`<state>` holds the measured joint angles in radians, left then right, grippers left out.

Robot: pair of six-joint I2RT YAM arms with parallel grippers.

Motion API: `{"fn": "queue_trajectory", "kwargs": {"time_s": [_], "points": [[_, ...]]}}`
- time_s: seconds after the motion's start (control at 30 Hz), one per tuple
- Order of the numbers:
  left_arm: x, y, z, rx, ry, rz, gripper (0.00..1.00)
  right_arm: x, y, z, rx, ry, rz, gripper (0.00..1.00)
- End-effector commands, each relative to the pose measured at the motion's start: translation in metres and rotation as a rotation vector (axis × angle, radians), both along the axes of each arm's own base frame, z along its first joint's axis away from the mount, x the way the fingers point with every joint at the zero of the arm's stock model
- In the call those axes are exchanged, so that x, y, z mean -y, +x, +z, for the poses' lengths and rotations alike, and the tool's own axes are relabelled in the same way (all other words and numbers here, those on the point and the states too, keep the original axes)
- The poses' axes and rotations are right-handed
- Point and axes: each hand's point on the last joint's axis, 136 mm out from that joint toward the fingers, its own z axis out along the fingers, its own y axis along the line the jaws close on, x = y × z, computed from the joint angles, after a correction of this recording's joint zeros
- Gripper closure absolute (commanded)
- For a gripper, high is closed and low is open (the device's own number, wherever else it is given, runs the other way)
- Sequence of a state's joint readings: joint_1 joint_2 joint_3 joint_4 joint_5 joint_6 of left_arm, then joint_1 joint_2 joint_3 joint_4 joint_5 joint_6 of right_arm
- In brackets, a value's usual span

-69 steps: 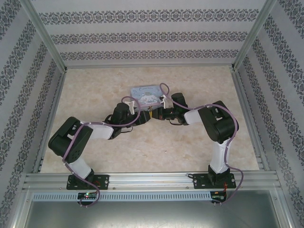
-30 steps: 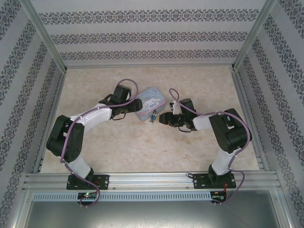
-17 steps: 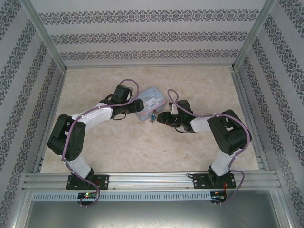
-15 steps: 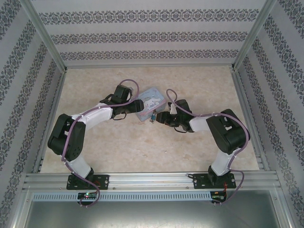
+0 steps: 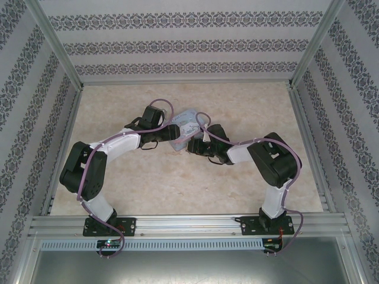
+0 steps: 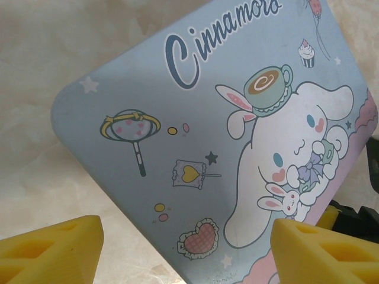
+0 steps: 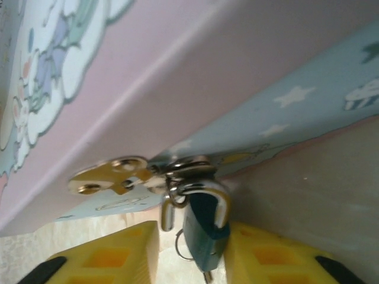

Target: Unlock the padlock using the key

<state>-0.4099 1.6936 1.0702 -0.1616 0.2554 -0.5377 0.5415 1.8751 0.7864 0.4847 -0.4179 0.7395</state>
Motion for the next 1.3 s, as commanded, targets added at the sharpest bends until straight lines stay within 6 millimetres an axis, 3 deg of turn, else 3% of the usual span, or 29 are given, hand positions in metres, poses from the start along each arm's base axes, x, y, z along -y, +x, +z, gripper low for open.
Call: {"fn": "queue_trajectory", "kwargs": {"time_s": [0.0, 0.13, 0.27, 0.63, 1.27], "points": [[-0.001, 0.004, -0.002, -0.002, 0.002, -0.007, 0.25, 0.002, -0.033, -0.044, -0.152, -0.074, 0.026, 0.74], [-0.005, 0.001, -0.009, -0.022, 0.032, -0.01, 0.25, 0.008, -0.033, -0.045, -0.158, -0.075, 0.013, 0.91], [-0.011, 0.0, -0.015, -0.039, 0.098, -0.014, 0.25, 0.013, -0.031, -0.043, -0.16, -0.061, -0.003, 1.0], [-0.019, -0.007, -0.036, -0.102, 0.41, -0.092, 0.26, 0.016, -0.023, -0.032, -0.162, -0.007, -0.028, 1.0], [-0.01, -0.029, -0.073, -0.181, 0.445, -0.154, 0.35, 0.0, 0.009, 0.005, -0.145, 0.218, -0.083, 1.0]]}}
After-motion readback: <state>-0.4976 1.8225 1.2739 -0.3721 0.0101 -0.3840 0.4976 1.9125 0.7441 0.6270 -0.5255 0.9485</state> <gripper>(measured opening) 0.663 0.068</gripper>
